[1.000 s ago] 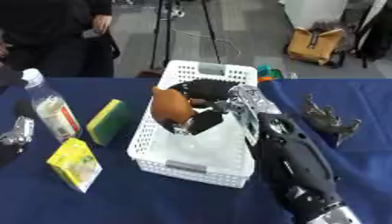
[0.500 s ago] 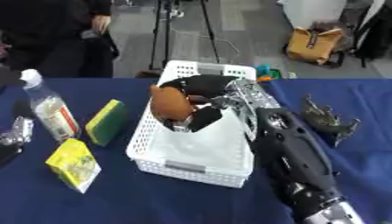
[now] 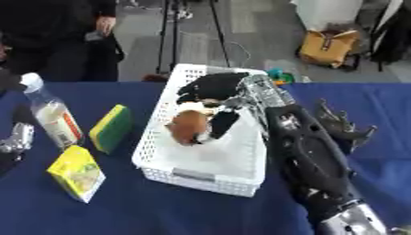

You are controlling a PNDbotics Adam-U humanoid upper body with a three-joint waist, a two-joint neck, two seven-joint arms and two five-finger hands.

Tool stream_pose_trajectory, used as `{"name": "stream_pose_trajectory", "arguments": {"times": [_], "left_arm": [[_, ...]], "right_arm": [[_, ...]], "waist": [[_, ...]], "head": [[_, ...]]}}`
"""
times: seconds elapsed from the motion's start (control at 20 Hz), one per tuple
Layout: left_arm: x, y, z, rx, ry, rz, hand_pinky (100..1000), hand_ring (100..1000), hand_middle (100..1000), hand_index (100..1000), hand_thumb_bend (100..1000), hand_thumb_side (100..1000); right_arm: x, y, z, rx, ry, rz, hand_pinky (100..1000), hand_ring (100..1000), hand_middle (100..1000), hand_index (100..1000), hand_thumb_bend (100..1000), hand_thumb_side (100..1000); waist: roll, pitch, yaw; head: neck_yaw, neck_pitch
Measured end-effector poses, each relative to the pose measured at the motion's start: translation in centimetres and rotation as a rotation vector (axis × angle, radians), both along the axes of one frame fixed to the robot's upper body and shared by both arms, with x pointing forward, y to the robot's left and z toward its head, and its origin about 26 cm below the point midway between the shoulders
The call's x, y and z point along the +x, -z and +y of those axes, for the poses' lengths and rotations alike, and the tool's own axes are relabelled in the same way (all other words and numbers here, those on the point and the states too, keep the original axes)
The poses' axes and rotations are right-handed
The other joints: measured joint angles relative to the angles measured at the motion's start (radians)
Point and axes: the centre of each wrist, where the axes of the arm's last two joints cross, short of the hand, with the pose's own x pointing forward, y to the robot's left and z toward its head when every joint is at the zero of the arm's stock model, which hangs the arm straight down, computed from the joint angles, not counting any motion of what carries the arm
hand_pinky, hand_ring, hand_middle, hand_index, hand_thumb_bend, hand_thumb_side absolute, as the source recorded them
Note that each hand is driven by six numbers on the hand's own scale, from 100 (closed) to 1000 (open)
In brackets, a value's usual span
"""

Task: Pick up objects on the table and place them in the box.

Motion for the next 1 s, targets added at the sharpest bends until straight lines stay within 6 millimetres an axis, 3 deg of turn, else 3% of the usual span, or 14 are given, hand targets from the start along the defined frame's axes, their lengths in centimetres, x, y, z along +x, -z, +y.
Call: {"name": "stream_pose_trajectory", "arguments": {"times": [0.55, 0.6, 0.65, 0.8, 0.85, 1.0], "left_arm": [[0.1, -0.2, -0.1, 0.001, 0.005, -0.005, 1000, 925, 690, 869, 100, 596], [0.1, -0.2, -0.1, 0.001, 0.005, -0.005, 1000, 925, 691, 869, 100, 596], [0.1, -0.2, -0.1, 0.001, 0.005, -0.005, 1000, 924, 691, 869, 100, 595], [0.1, -0.2, -0.1, 0.001, 0.005, -0.005, 1000, 924, 691, 869, 100, 595], [0.1, -0.2, -0.1, 0.001, 0.005, -0.005, 1000, 923, 691, 869, 100, 596], [0.0, -0.1, 0.0, -0.001, 0.001, -0.005, 1000, 922, 691, 868, 100, 595]], "right_arm": [[0.2, -1.1, -0.2, 0.070, 0.031, 0.033, 1000, 1000, 1000, 1000, 561, 846], [0.3, -1.1, -0.3, 0.076, 0.031, 0.035, 1000, 1000, 1000, 1000, 555, 884], [0.2, -1.2, -0.3, 0.084, 0.028, 0.035, 991, 1000, 1000, 1000, 505, 845], [0.0, -1.8, -0.4, 0.131, -0.001, 0.024, 984, 1000, 1000, 1000, 472, 849], [-0.1, -2.1, -0.6, 0.151, -0.011, 0.017, 960, 1000, 1000, 1000, 318, 849], [-0.9, -4.1, -1.6, 0.233, -0.073, -0.045, 934, 1000, 1000, 1000, 241, 898]], "waist": [[-0.004, -0.001, 0.002], [-0.003, -0.001, 0.002], [-0.003, -0.001, 0.001], [0.001, -0.001, 0.000], [0.001, -0.001, -0.001], [0.003, -0.001, -0.005]], "head": [[-0.008, -0.001], [-0.008, -0.001], [-0.008, -0.001], [-0.007, -0.002], [-0.006, -0.005], [0.001, -0.010]]}}
